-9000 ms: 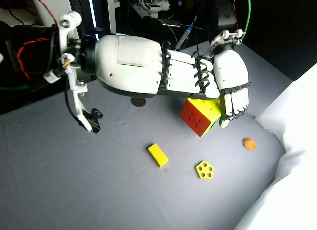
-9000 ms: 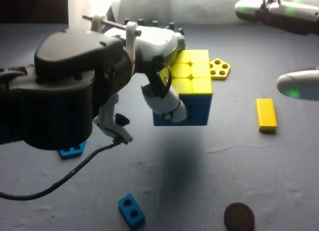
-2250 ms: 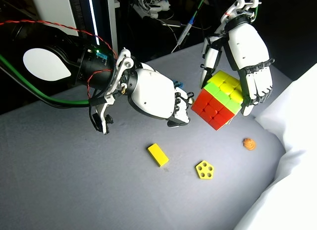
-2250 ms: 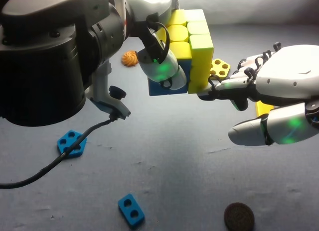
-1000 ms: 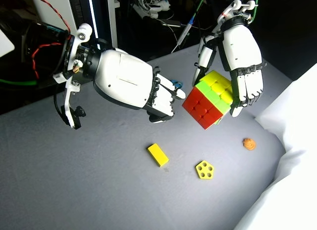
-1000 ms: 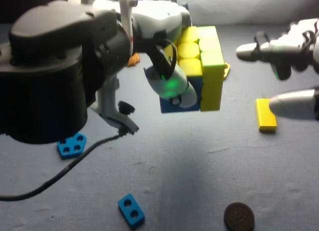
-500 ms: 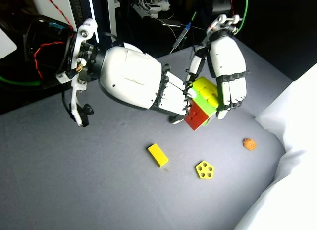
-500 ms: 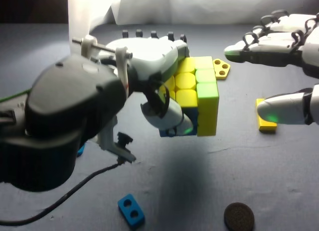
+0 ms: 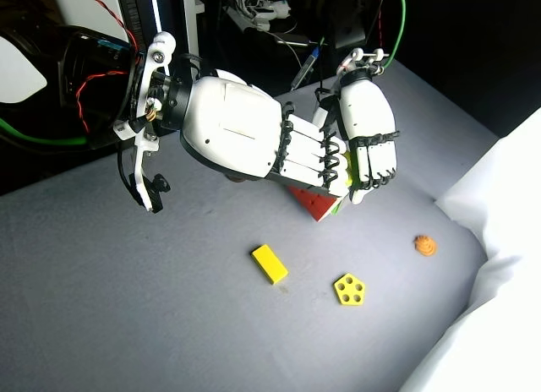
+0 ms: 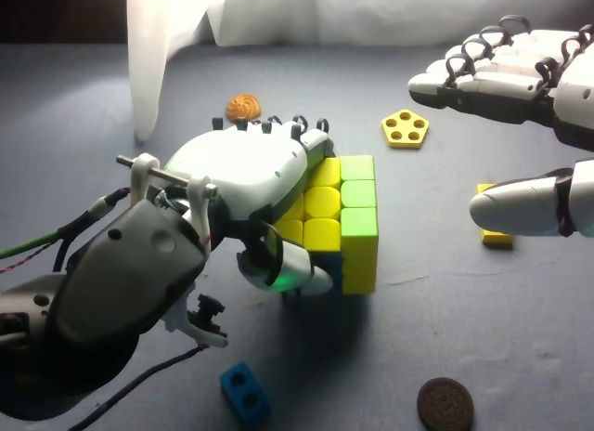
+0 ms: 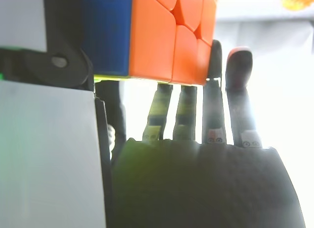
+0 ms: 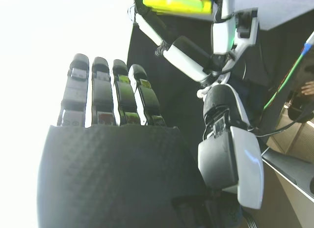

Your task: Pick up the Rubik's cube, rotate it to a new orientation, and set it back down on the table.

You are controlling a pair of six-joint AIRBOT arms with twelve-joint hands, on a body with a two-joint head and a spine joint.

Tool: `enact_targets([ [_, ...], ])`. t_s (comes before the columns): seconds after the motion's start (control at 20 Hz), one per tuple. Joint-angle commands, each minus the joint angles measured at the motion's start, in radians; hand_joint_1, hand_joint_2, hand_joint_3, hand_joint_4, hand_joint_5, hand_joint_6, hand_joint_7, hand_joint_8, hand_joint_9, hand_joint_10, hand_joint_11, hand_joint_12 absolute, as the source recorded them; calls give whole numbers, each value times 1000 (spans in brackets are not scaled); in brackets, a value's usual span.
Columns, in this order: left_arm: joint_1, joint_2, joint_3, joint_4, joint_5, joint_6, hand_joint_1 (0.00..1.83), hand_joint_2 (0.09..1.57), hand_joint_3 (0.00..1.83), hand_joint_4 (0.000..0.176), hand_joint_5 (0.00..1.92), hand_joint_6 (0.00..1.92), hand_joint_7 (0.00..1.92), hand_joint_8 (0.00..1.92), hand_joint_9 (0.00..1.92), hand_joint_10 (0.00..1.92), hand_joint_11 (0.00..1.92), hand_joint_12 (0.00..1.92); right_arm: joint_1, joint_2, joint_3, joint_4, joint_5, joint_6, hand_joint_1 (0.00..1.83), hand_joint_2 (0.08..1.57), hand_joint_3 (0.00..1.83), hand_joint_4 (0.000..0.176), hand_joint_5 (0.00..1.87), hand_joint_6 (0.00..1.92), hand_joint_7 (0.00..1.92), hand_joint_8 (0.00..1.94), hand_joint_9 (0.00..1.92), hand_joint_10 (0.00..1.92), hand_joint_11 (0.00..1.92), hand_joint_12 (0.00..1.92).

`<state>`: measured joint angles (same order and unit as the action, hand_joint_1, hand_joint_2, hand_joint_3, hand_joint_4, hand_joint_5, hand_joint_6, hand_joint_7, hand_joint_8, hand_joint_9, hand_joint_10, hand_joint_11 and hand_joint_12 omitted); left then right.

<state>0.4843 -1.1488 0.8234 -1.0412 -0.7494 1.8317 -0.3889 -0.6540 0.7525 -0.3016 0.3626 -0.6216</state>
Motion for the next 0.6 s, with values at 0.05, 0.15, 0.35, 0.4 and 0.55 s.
enact_targets([
  [0.05, 8, 7, 9, 106, -89, -39, 1002, 1426, 5, 9, 503, 1717, 421, 1890, 261, 1921, 206, 1921, 14, 3, 0, 17, 113, 3, 0, 1227, 0, 0, 0, 0, 0, 0, 0, 0, 0, 0],
  [0.15, 22, 5, 15, 128, -90, -59, 1019, 1412, 0, 8, 534, 1687, 440, 1854, 273, 1921, 192, 1921, 14, 2, 0, 17, 113, 3, 0, 1233, 0, 0, 0, 0, 0, 0, 0, 0, 0, 0],
  [0.35, 44, -1, 23, 150, -91, -88, 1033, 1406, 1, 0, 566, 1636, 416, 1886, 249, 1921, 174, 1921, 14, 0, 0, 17, 113, 3, 0, 1232, 0, 0, 0, 0, 0, 0, 0, 0, 0, 0],
  [0.4, 46, -2, 24, 150, -92, -88, 1033, 1406, 1, 0, 566, 1636, 416, 1886, 249, 1921, 174, 1921, 14, 0, 0, 17, 113, 3, 0, 1232, 0, 0, 0, 0, 0, 0, 0, 0, 0, 0],
  [0.55, 48, -7, 28, 150, -92, -88, 1023, 1346, 0, 0, 591, 1585, 270, 1811, 234, 1890, 190, 1921, 14, -1, 0, 17, 109, 3, 0, 1238, 0, 0, 0, 0, 0, 0, 0, 0, 0, 0],
])
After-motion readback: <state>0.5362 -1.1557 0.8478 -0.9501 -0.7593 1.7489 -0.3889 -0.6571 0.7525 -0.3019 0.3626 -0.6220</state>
